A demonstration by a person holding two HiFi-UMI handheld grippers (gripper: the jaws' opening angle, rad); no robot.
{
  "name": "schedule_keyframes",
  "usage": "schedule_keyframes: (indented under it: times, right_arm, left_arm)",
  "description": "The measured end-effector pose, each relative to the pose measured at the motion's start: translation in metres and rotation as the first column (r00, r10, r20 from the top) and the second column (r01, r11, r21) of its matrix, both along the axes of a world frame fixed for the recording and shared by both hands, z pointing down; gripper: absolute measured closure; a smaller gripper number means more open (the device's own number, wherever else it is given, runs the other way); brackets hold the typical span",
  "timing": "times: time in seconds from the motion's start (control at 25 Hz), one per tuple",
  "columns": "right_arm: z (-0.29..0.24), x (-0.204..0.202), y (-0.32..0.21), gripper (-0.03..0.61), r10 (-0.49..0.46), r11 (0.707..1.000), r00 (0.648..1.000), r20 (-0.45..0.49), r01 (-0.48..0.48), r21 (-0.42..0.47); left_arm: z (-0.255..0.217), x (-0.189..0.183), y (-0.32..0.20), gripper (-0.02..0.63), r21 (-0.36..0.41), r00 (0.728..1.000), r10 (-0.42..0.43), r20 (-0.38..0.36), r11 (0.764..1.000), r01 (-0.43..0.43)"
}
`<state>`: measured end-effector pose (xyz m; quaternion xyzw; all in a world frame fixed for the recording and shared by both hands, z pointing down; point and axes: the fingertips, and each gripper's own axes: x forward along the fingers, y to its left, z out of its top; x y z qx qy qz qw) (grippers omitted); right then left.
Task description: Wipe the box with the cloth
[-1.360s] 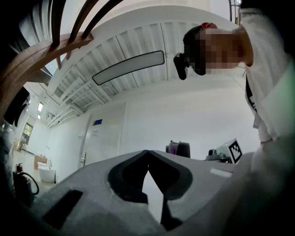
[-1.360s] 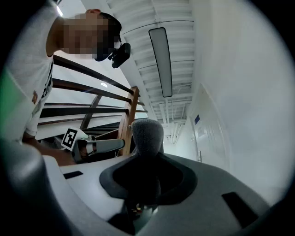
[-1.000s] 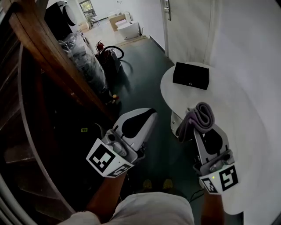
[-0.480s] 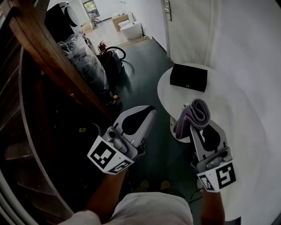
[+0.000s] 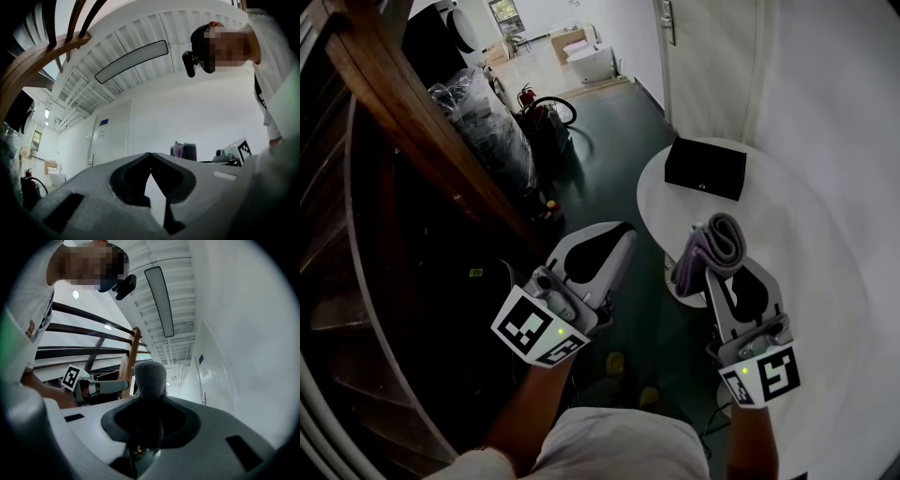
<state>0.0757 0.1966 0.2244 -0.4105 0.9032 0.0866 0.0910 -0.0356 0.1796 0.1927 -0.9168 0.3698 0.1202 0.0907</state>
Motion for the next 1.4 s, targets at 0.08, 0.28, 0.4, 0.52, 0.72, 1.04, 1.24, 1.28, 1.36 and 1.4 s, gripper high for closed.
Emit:
schedule_keyframes:
  times: [0.08,0.28,0.4,0.52,0.72,1.04,1.24,1.28,1.36,1.4]
  right_arm:
    - [0.002,0.002,-0.004,0.483,0.003,1.000,1.000,0.000,-0.003,-0.002]
    - [0.005,0.006,-0.020,0.483,0.020,1.000,1.000,-0.015,-0.020,-0.003]
    - [0.006,0.006,-0.033,0.483,0.034,0.999,0.999,-0.023,-0.035,-0.007]
    - [0.009,0.003,-0.047,0.483,0.047,0.999,0.998,-0.034,-0.048,-0.013]
    - [0.014,-0.006,-0.075,0.483,0.070,0.997,0.997,-0.044,-0.071,-0.024]
    - [0.016,-0.021,-0.128,0.483,0.124,0.991,0.991,-0.060,-0.126,-0.037]
    - [0.018,-0.038,-0.157,0.483,0.156,0.986,0.984,-0.081,-0.160,-0.049]
    - [0.019,-0.044,-0.163,0.483,0.162,0.985,0.983,-0.086,-0.166,-0.050]
    - [0.022,-0.053,-0.173,0.483,0.175,0.982,0.980,-0.094,-0.180,-0.054]
    - [0.024,-0.056,-0.178,0.483,0.183,0.980,0.978,-0.098,-0.189,-0.056]
  left_arm:
    - [0.002,0.001,-0.006,0.598,-0.004,1.000,0.000,0.000,1.000,0.000]
    - [0.005,0.007,-0.025,0.598,-0.003,1.000,0.015,-0.006,1.000,-0.015]
    - [0.006,0.008,-0.039,0.598,-0.001,1.000,0.029,-0.011,1.000,-0.029]
    - [0.009,0.005,-0.056,0.598,-0.001,0.999,0.038,-0.016,0.999,-0.038]
    - [0.013,-0.003,-0.089,0.598,-0.002,0.999,0.052,-0.012,0.999,-0.052]
    - [0.015,-0.021,-0.146,0.598,0.000,0.996,0.088,-0.004,0.996,-0.088]
    - [0.017,-0.034,-0.179,0.598,-0.001,0.993,0.118,-0.003,0.993,-0.118]
    - [0.018,-0.038,-0.186,0.598,-0.003,0.992,0.123,-0.004,0.992,-0.123]
    - [0.023,-0.046,-0.198,0.598,-0.011,0.991,0.132,-0.004,0.991,-0.132]
    - [0.026,-0.048,-0.204,0.598,-0.015,0.991,0.137,-0.003,0.990,-0.137]
